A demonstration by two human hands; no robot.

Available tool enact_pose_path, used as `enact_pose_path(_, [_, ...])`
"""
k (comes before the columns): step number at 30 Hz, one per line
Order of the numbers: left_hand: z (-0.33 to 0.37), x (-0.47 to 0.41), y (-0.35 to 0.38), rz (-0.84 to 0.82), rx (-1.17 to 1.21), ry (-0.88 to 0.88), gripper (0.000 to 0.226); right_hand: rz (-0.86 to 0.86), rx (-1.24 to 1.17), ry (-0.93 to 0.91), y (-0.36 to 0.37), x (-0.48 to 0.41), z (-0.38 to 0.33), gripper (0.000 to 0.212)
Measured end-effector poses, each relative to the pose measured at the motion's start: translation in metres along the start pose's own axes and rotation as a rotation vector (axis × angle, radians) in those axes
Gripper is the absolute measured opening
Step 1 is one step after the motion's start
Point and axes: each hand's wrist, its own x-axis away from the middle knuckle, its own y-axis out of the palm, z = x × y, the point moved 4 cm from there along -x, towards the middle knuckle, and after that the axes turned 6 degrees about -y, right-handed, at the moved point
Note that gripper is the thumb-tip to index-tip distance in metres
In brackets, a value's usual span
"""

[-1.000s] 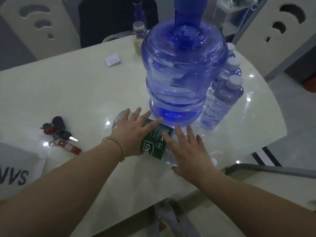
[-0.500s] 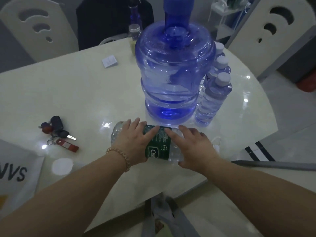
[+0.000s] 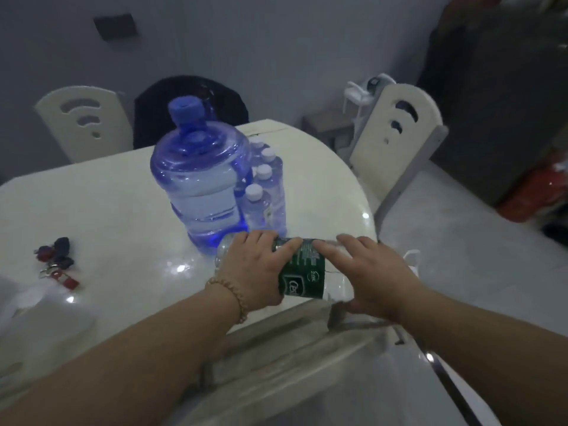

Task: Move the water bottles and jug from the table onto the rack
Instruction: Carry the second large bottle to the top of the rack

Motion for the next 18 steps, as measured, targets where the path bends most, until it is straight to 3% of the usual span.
enact_pose_path(10, [0.195,-0.140,-0.066,0.119,-0.086,0.183,0.097,0.128,0.061,0.191,-0.046,0.149,0.182,0.116])
enact_pose_path(18, [0.255,-0.242,-0.064,0.111,-0.077,0.298,0.098,0.107,0.024,0.288,-0.040,0.162,0.288,0.118])
